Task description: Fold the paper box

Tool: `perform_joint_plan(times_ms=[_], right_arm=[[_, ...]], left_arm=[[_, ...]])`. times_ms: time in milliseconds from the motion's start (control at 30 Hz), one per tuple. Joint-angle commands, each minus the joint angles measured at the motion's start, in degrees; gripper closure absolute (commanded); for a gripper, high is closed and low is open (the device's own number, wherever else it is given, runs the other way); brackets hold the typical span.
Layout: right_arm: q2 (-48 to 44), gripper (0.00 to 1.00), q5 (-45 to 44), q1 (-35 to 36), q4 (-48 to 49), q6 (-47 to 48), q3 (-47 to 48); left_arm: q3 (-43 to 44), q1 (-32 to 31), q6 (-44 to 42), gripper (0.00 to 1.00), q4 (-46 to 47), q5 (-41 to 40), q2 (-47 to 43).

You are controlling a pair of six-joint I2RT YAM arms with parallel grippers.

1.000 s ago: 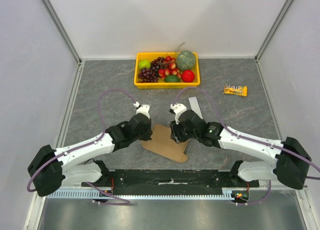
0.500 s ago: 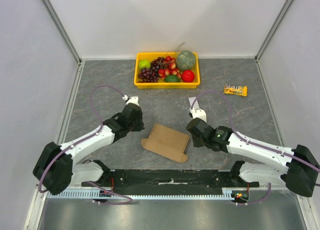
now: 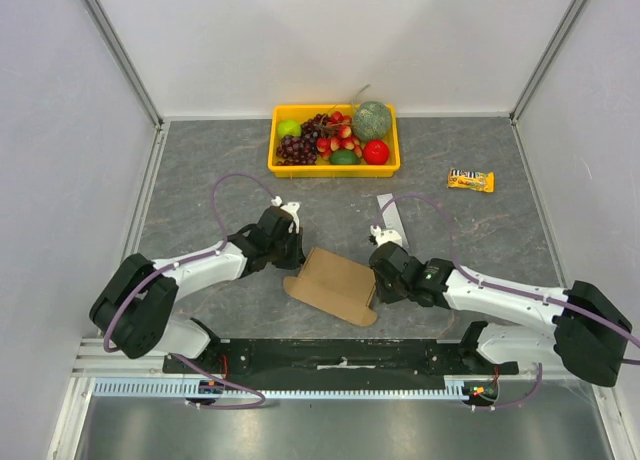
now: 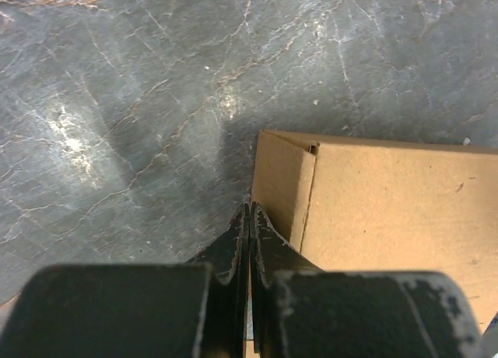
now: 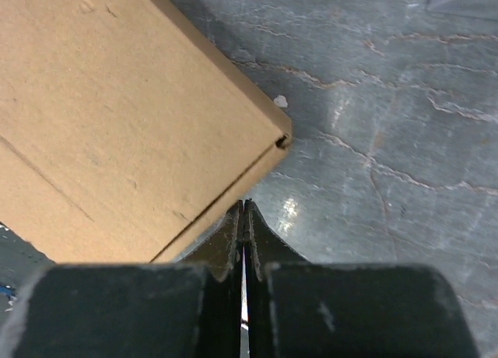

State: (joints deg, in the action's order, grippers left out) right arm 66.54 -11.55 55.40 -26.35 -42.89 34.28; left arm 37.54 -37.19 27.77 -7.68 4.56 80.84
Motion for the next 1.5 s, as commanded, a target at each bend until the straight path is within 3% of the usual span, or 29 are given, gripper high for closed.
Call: perform_joint_plan(times_ms=[0, 367, 733, 1333, 1400, 1467], right_arm=[[3.4, 1.0, 2.1, 0.2, 4.3, 3.4, 2.2], [11.5, 1.0, 2.8, -1.3, 7.4, 8.3, 7.7], [18.1, 1.0, 7.4, -8.1, 10.6, 13.5, 14.8], [22.4, 1.0, 10.8, -14.1, 13.6, 18.2, 17.0], [20.8, 0.96, 9.4, -14.9, 13.3, 18.2, 16.1], [18.9, 0.86, 8.0, -16.2, 12.8, 18.5, 15.3]], left_arm=[[-1.8, -0.1, -2.7, 0.98, 3.3, 3.1, -2.9], [-5.6, 0.1, -2.5, 0.98, 4.5, 4.8, -6.0], [-4.7, 0.1, -1.5, 0.94, 2.7, -1.7, -9.4], [3.2, 0.2, -1.0, 0.97, 0.0, -12.6, -0.2], [4.1, 1.1, -0.2, 0.97, -3.3, -16.2, -0.5], [4.4, 3.7, 0.8, 0.95, -5.8, -17.5, -1.8]])
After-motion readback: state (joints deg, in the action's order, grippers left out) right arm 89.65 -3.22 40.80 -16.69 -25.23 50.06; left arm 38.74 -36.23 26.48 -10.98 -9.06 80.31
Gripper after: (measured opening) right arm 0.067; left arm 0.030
